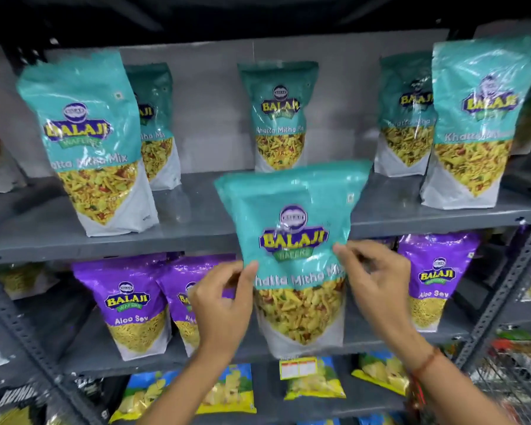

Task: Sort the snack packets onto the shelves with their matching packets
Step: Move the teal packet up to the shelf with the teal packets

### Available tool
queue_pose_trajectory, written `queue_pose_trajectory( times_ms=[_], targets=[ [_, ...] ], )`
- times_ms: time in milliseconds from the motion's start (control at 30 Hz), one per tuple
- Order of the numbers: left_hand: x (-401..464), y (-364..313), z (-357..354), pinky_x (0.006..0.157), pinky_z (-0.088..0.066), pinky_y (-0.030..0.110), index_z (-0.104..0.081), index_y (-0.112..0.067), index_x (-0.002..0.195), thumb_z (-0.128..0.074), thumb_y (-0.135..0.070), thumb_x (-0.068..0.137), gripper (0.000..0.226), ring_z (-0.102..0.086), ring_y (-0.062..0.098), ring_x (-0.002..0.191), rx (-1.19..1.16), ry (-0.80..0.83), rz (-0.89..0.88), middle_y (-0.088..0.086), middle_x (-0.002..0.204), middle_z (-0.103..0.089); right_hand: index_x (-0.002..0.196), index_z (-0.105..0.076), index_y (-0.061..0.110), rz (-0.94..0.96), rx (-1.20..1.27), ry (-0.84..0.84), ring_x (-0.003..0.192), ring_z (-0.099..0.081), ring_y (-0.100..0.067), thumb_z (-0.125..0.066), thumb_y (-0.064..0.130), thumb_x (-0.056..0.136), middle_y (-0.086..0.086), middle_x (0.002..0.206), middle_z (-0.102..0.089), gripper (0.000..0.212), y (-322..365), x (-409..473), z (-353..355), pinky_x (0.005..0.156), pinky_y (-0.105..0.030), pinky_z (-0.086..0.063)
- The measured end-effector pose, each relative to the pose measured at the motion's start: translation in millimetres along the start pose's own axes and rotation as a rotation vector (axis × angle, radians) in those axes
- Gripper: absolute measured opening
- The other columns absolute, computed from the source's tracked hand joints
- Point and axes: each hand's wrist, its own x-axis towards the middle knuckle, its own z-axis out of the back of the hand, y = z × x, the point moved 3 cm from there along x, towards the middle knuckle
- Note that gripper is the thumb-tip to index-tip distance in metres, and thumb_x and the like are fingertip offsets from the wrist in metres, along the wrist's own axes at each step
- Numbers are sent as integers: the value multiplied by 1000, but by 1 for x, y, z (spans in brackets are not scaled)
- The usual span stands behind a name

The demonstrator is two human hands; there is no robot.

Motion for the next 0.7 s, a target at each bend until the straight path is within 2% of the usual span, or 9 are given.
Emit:
queue_pose_trajectory(
  times_ms=[100, 133, 167, 233, 300, 433, 533, 600, 700],
  targets=[
    [62, -26, -6, 59, -48, 24, -71, -10, 72, -65, -37, 86, 31, -58, 7, 56, -21, -54, -89, -9, 64, -64, 70, -75, 19, 92, 44, -62, 60, -56, 8, -71, 23, 84, 18, 58, -66, 14, 35, 59, -5, 60, -19, -46],
    [83, -30, -9, 59, -47, 26, -70, -13, 72, -65, -38, 86, 30, -57, 7, 56, -26, -58, -98, -10, 63, -63, 67, -71, 18, 127, 55, -67, 57, -52, 7, -71, 22, 85, 16, 55, -63, 18, 44, 78, -8, 58, -20, -43],
    [103, -34, -12, 60, -45, 26, -69, -17, 71, -65, -40, 87, 29, -56, 5, 56, -19, -57, -106, -11, 62, -61, 63, -67, 12, 153, 64, -68, 56, -46, 5, -70, 23, 86, 10, 52, -60, 25, 51, 97, -12, 55, -24, -40],
    [137, -38, -20, 60, -44, 27, -69, -21, 72, -66, -39, 88, 24, -55, 4, 57, 4, -50, -109, -11, 61, -61, 63, -64, -1, 176, 73, -63, 58, -41, -5, -69, 23, 86, -14, 54, -55, 34, 56, 129, -22, 54, -33, -37],
    [163, -38, -28, 62, -49, 28, -74, -19, 78, -69, -34, 87, 19, -61, 8, 60, 39, -65, -112, -7, 65, -67, 61, -63, -1, 165, 75, -62, 55, -37, -4, -69, 23, 86, -11, 52, -48, 35, 52, 153, -33, 54, -30, -34],
    [192, -20, -41, 64, -59, 40, -77, -18, 81, -67, -40, 86, 24, -70, 18, 67, 145, -72, -108, -1, 71, -76, 52, -40, 1, 207, -23, -21, 54, -23, -9, -67, 23, 87, -5, 52, -27, 49, 33, 177, -54, 52, -33, -21],
    [200, -6, -47, 63, -58, 41, -77, -16, 80, -69, -37, 87, 24, -70, 19, 68, 220, -72, -125, 1, 72, -76, 54, -45, -1, 188, -76, -9, 55, -25, -10, -68, 27, 84, -1, 51, -29, 47, 11, 188, -68, 51, -33, -24],
    [202, 1, -50, 63, -57, 37, -78, -14, 82, -71, -33, 88, 21, -71, 21, 69, 239, -83, -116, 2, 73, -77, 54, -47, 4, 164, -101, 3, 54, -27, -8, -70, 25, 84, 3, 49, -31, 44, 1, 193, -76, 51, -33, -27],
    [203, 11, -52, 63, -56, 39, -77, -17, 82, -67, -36, 90, 23, -70, 17, 68, 276, -60, -116, -2, 71, -76, 59, -56, 1, 122, -70, 46, 51, -31, -7, -69, 24, 87, 0, 48, -43, 38, -6, 196, -83, 50, -29, -27]
  ],
)
